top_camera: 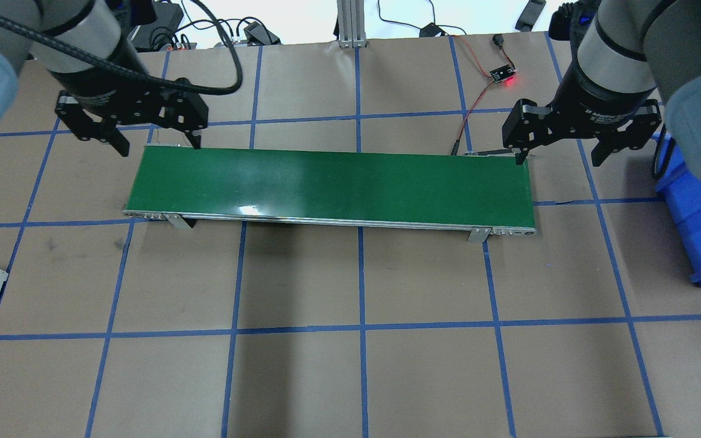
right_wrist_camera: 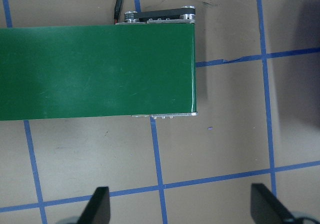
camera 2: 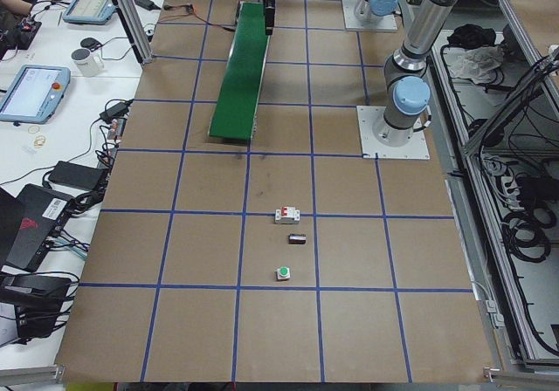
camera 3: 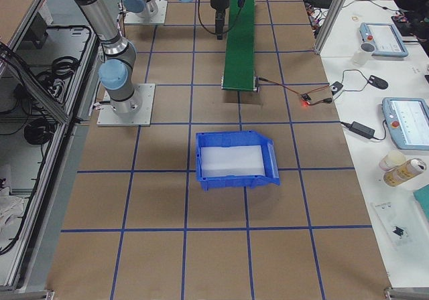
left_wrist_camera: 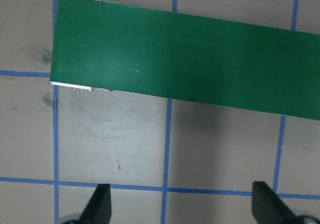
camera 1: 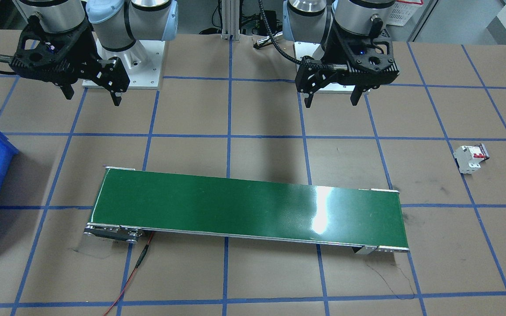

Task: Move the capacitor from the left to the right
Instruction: 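Move the left gripper off the conveyor toward the black capacitor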

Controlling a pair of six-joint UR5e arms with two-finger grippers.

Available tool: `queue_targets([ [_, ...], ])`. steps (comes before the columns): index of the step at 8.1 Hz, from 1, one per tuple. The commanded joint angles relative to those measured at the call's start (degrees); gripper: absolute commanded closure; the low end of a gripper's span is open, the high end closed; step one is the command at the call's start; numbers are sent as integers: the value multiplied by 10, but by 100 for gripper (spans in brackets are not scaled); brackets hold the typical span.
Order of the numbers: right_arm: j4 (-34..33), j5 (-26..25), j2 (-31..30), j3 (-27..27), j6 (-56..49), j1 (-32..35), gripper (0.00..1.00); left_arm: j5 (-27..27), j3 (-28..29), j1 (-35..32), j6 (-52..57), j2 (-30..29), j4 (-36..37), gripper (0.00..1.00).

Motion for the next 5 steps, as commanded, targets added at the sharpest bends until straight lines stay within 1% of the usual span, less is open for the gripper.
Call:
queue_targets([
  [1, 0, 0, 0, 0, 0, 0, 0, -1, 1, 144, 130, 4, -38, 0],
  [3, 0, 1, 0, 0, 0, 0, 0, 4, 1, 272, 238, 2, -40, 0],
  [5, 0, 0, 0, 1, 0, 0, 0, 41, 1, 431, 385, -13, -34, 0],
])
